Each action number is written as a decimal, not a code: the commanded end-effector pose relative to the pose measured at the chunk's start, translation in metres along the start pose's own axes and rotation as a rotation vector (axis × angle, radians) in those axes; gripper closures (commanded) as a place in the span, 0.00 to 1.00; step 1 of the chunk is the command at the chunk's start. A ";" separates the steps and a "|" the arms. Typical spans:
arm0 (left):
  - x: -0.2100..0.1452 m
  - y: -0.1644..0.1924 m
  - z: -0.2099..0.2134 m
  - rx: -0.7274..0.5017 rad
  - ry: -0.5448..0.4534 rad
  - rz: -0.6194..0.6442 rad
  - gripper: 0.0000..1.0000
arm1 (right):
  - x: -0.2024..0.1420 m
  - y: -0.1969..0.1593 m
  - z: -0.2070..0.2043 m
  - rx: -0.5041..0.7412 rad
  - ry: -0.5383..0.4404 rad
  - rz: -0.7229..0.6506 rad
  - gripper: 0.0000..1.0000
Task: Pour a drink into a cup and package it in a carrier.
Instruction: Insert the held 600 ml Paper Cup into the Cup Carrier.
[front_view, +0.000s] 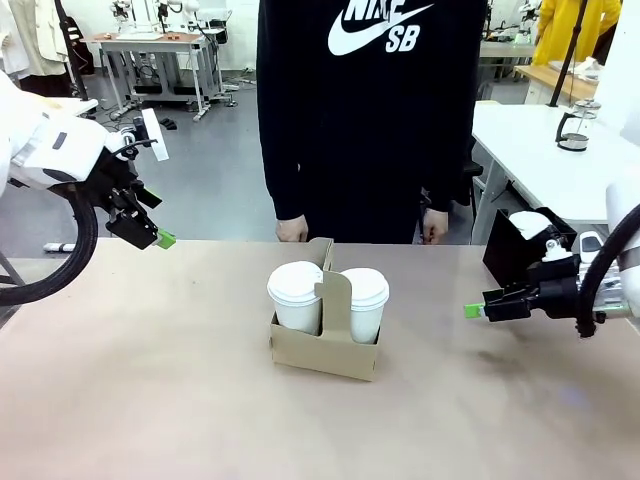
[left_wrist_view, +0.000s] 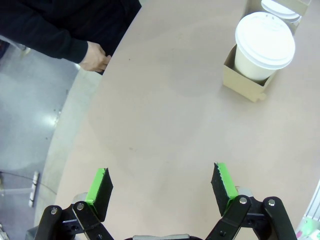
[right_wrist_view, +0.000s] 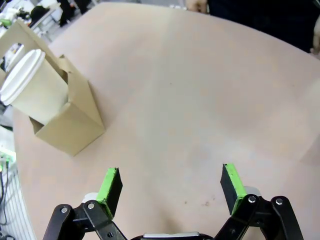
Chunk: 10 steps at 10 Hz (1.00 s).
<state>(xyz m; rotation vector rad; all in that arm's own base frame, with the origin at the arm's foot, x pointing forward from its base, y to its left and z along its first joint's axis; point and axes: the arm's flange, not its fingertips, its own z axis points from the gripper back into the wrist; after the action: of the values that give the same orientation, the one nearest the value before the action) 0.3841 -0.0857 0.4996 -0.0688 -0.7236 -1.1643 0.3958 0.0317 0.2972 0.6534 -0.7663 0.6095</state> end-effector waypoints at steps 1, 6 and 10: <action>0.000 0.000 0.000 0.000 0.003 0.001 0.00 | 0.000 -0.002 0.002 0.009 -0.013 0.018 0.00; 0.000 0.000 0.000 0.000 0.003 0.001 0.00 | 0.000 -0.002 0.002 0.009 -0.013 0.018 0.00; 0.000 0.000 0.000 0.000 0.003 0.001 0.00 | 0.000 -0.002 0.002 0.009 -0.013 0.018 0.00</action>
<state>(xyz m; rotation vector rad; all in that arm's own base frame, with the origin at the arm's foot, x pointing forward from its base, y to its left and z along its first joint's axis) 0.3841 -0.0857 0.4996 -0.0688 -0.7236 -1.1643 0.3957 0.0318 0.2972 0.6548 -0.7664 0.6099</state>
